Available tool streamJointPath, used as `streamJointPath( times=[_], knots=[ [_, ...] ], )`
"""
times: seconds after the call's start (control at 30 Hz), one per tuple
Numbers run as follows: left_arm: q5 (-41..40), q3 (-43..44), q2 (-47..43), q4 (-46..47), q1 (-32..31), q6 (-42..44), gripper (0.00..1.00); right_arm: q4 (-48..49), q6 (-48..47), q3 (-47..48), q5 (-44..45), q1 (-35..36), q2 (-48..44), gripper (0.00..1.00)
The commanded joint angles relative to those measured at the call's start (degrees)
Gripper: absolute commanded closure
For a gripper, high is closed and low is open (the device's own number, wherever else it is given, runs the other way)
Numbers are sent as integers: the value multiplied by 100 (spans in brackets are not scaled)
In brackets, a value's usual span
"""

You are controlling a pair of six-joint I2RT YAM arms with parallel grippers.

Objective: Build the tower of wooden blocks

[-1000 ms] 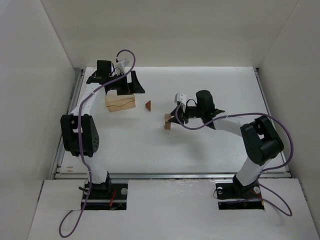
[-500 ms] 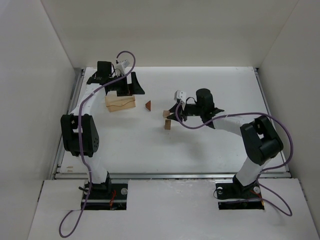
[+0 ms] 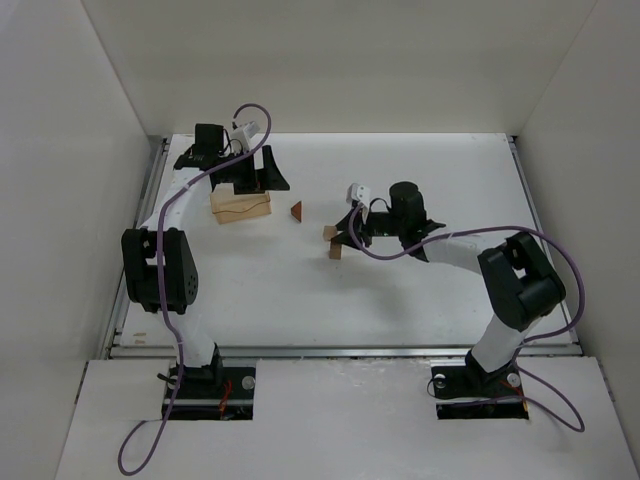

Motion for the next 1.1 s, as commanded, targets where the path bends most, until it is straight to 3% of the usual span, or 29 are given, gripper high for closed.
streamJointPath(
  times=[0.0, 0.33, 1.07],
  knots=[
    [94, -25, -331, 23, 1, 108, 0, 609, 145, -138, 51, 34, 33, 100],
    [94, -78, -331, 76, 1, 108, 0, 1119, 400, -331, 271, 34, 218, 100],
    [94, -78, -331, 76, 1, 108, 0, 962, 452, -384, 324, -80, 323, 100]
  ],
)
